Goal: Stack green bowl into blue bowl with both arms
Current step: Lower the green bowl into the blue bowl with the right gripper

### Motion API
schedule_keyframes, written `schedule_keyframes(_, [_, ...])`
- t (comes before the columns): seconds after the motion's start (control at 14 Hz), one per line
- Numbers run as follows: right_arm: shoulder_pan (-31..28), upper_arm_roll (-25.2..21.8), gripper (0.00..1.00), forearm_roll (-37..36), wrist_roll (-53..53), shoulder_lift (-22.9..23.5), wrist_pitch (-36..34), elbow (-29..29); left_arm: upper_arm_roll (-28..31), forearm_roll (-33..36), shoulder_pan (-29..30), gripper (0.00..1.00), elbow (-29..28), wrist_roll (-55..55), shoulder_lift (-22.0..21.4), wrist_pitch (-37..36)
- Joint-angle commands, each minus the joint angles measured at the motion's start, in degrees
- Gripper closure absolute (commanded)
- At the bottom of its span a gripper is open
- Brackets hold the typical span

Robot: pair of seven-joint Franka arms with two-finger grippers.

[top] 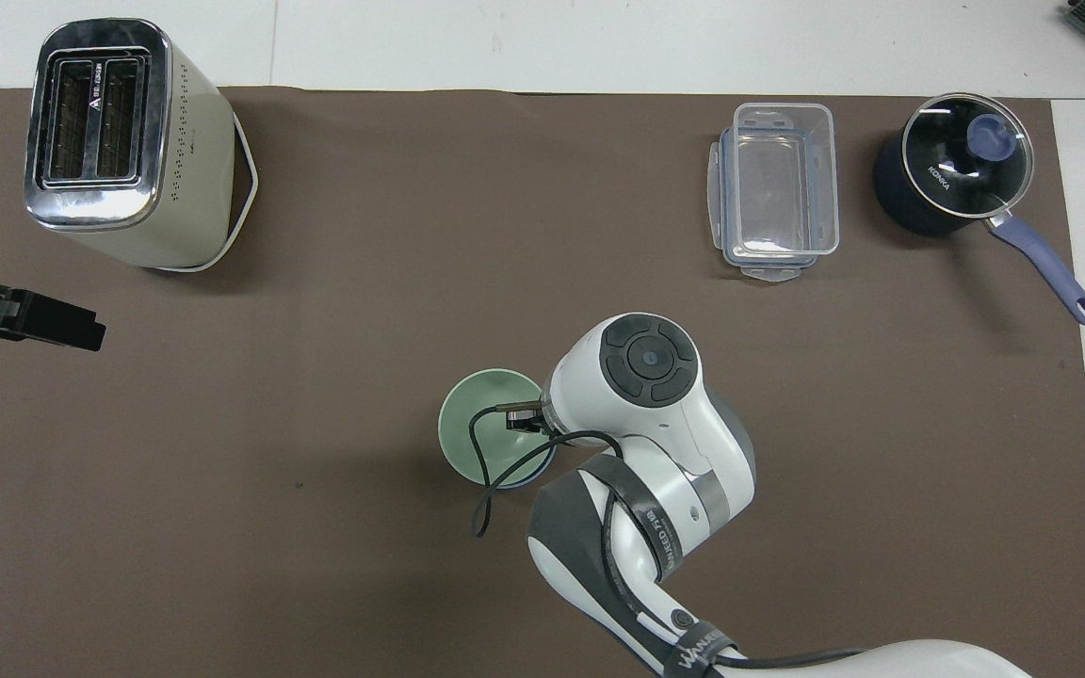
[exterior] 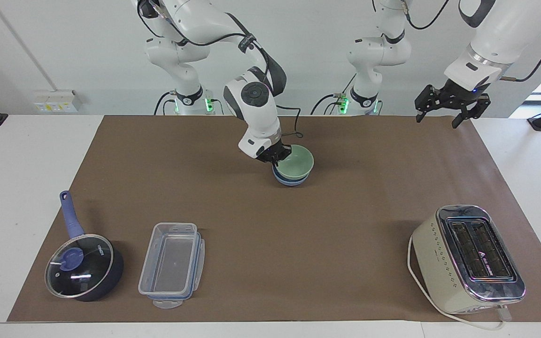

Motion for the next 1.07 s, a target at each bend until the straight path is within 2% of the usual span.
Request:
schedule_keyframes(0.0, [-0.66,0.33,1.00,0.86,-2.01,0.24,2.13,-1.22,-0.17,0.00,0.07,0.00,-1.97,-0.78,-1.50,1.04])
schedule_keyframes(1.0, [-0.23,0.33,1.00,0.07,-1.66,0.24,2.22,-2.28,-0.17,0.00,0.07,0.00,-1.97,-0.78,-1.50,1.03])
